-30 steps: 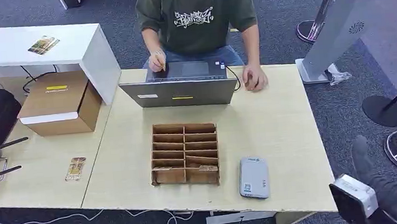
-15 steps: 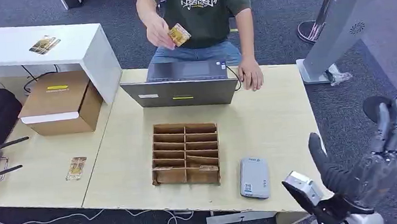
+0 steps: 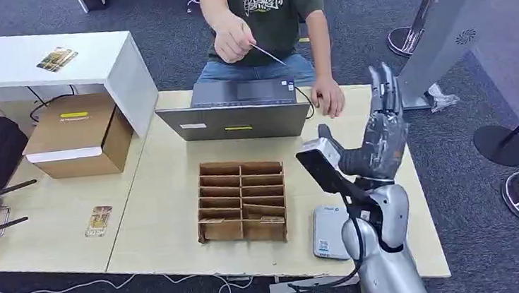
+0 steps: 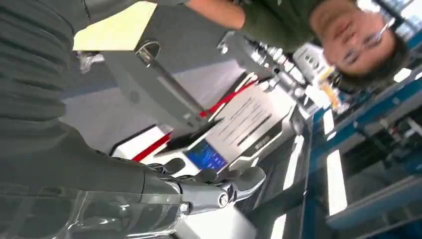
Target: Pass the card to the sensor for recognition and then transmit it.
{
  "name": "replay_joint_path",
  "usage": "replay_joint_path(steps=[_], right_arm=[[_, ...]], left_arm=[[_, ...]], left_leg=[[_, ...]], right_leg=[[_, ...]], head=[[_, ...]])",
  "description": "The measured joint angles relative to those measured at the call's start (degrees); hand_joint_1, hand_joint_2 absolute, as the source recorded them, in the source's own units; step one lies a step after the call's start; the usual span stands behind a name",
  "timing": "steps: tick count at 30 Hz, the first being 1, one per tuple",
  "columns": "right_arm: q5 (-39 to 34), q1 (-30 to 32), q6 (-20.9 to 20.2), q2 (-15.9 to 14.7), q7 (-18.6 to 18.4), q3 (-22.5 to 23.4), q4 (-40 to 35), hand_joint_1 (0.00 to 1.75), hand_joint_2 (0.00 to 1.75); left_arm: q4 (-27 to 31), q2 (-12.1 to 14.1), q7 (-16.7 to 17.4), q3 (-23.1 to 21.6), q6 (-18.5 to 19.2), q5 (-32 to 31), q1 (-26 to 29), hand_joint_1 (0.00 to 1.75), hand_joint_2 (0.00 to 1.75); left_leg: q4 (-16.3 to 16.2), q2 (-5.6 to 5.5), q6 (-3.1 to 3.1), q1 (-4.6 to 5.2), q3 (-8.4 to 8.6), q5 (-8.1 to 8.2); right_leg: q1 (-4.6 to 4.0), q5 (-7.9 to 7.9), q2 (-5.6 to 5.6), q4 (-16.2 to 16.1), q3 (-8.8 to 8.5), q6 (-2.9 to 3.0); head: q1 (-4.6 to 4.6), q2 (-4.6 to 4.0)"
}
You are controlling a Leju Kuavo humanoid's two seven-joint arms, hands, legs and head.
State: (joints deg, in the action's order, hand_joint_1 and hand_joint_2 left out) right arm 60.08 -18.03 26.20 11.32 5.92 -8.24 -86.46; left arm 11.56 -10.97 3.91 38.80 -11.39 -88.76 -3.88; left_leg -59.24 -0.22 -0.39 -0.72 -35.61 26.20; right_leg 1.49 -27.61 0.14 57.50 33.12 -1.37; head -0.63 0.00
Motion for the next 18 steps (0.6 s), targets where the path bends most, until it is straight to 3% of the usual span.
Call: replay_joint_path(steps=[10, 18], right_arm=[[-1.2, -18.53, -4.37, -0.94, -2.95, -3.08, 20.7, 0.0, 1.75], [-0.02, -26.38, -4.32, -0.94, -3.15, -4.85, 31.8, 0.0, 1.75]], left_arm=[[0.0, 0.26, 0.0, -1.77, 0.66, 0.0, -0.33, 0.0, 0.0], [0.0, 0.33, 0.09, -2.97, 0.81, 0.0, -0.48, 0.0, 0.0]], left_leg=[[-0.01, -0.02, 0.0, 0.0, -0.01, 0.0], [-0.01, -0.04, -0.01, 0.0, -0.02, 0.0]], right_leg=[[0.0, 0.01, -0.01, 0.0, 0.02, 0.0], [0.0, 0.01, -0.01, 0.0, 0.03, 0.0]], head=[[0.04, 0.0], [0.0, 0.0]])
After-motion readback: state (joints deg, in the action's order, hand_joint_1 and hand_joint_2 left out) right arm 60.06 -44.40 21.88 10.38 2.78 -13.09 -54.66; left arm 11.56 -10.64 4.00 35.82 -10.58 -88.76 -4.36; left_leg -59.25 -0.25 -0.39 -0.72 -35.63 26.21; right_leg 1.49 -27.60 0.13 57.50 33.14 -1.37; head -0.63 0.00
